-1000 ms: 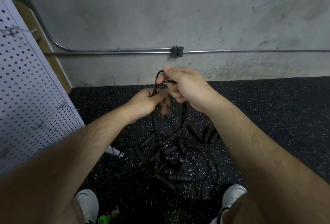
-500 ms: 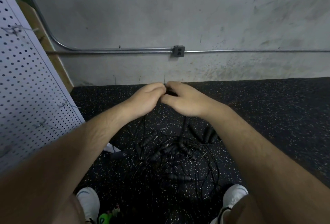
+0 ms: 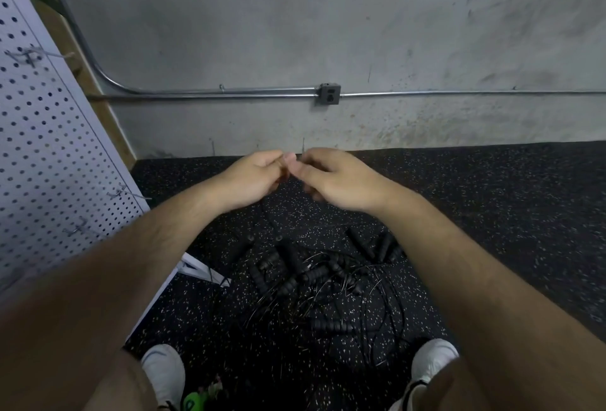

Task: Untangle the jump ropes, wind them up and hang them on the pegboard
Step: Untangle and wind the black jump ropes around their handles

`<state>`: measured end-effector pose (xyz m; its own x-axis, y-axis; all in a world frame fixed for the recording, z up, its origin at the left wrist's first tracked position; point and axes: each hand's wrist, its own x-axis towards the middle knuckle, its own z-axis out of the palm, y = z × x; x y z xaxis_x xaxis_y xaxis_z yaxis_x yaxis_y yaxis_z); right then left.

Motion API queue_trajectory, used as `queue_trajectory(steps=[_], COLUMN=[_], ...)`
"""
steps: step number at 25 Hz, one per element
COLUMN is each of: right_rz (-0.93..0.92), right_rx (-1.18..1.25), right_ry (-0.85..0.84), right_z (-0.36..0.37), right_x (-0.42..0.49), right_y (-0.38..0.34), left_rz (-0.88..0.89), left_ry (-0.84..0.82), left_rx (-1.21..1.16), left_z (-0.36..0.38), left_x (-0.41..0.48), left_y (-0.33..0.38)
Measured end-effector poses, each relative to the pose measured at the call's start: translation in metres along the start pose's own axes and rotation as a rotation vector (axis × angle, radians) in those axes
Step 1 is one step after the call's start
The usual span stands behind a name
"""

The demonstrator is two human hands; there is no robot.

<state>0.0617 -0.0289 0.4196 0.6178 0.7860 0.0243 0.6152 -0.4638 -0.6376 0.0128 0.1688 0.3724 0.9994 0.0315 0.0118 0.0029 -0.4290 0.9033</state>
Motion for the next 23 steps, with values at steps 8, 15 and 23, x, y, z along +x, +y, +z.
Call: queue_trajectory(steps=[8,15,23], right_rz=[0.159,-0.151,-0.233], right_rx=[-0.191,-0.164,-0.289], right_ry=[0.203,0.188,0.699], right_z=[-0.032,0.013,0.02], right_x=[-0.004,0.021,0.023], right_y=[0.034,0.01,0.022], left_rz=[-0.036,0.054,0.059], left_ry=[0.057,-0.128,0.081], left_rx=[0.243,0.211,-0.126], left_z=[-0.018,-0.005,0.013], left_x=[-0.007,-0.015,-0.018], left_y=[-0.025,-0.001,0.006])
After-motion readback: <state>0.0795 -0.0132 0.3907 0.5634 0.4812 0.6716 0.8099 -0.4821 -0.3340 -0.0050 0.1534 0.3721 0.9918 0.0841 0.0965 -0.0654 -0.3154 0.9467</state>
